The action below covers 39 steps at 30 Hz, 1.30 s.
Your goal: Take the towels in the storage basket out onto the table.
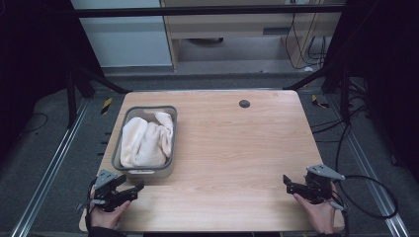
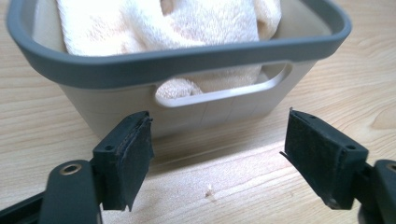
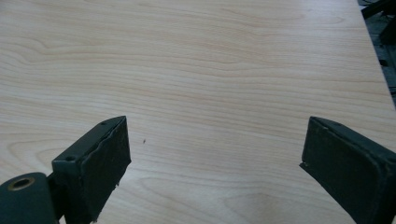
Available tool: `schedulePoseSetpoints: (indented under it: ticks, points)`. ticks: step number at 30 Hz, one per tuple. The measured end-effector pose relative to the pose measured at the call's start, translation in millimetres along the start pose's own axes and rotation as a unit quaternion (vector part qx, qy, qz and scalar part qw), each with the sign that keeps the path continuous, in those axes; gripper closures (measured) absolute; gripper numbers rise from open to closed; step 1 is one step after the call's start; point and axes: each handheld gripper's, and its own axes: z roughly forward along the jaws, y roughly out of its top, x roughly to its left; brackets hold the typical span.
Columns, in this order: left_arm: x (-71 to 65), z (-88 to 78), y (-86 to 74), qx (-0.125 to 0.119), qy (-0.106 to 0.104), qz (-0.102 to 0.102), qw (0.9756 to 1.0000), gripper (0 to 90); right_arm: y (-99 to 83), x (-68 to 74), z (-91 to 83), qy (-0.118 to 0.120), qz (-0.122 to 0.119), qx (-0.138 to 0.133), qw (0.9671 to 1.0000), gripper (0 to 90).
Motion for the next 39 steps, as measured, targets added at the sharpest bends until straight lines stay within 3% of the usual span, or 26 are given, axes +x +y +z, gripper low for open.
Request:
schedulePoseSetpoints:
  ticks: [4,13,17,25,39]
  points:
    - [0.0,-3.1,2.9,0.001,0.0,-0.008,1.0,24.0,0.6,2.9,-1.2,0.008,0.004,-0.002,1.0,8.6]
    - [0.6,-21.0,14.3,-0.026,0.0,-0.021,0.9994,24.0,-1.0,5.7,1.4,0.01,-0.003,0.008,0.9999,9.4]
    - [-0.2,-26.4,21.8,-0.028,-0.01,-0.026,0.9992,23.8,-1.5,6.7,1.4,0.012,-0.003,0.01,0.9999,9.4]
    - [-2.4,-31.7,33.6,-0.039,-0.015,-0.015,0.999,23.9,-1.8,8.4,2.0,0.016,-0.004,0.011,0.9998,9.4]
    - [1.4,-40.5,51.6,-0.057,-0.021,-0.016,0.998,24.0,-2.3,8.8,5.0,0.008,-0.015,0.014,0.9997,9.9]
